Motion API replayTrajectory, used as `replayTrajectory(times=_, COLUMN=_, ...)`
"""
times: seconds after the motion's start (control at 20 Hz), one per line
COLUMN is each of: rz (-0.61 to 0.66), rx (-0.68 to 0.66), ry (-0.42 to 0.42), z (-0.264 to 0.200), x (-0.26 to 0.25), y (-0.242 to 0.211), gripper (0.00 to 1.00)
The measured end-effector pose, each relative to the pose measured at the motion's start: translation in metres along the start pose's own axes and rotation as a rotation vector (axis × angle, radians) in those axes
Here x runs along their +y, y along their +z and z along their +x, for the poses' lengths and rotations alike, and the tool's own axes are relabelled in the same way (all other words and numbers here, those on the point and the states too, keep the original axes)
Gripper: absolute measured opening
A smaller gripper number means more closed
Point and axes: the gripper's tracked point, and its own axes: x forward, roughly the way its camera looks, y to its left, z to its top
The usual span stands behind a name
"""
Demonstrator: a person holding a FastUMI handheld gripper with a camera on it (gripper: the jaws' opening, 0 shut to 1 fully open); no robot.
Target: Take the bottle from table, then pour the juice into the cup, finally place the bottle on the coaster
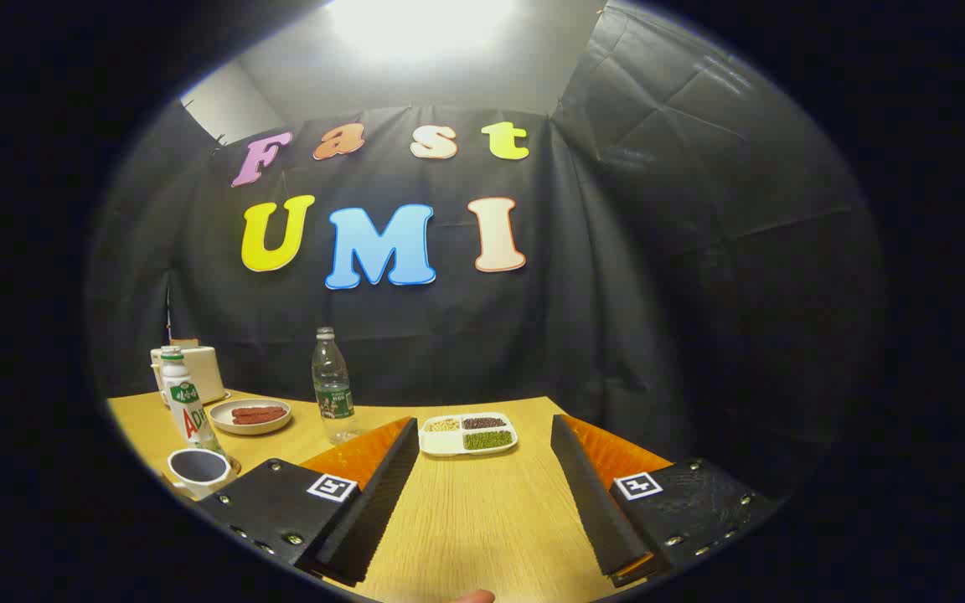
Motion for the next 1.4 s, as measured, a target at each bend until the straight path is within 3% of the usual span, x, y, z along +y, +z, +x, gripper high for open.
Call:
replayTrajectory(times=0.25, rz=-0.025, rx=-0.068, ry=-0.026, z=-0.037, x=0.034, y=0.062, gripper=0.98)
replayTrajectory(times=0.5, rz=-0.012, rx=-0.106, ry=0.06, z=-0.077, x=0.105, y=0.101, gripper=0.98)
replayTrajectory(times=1.0, rz=-0.013, rx=-0.06, ry=0.285, z=-0.112, x=0.265, y=0.077, gripper=0.98)
replayTrajectory(times=1.4, rz=-0.043, rx=0.027, ry=0.32, z=-0.083, x=0.332, y=0.021, gripper=0.98)
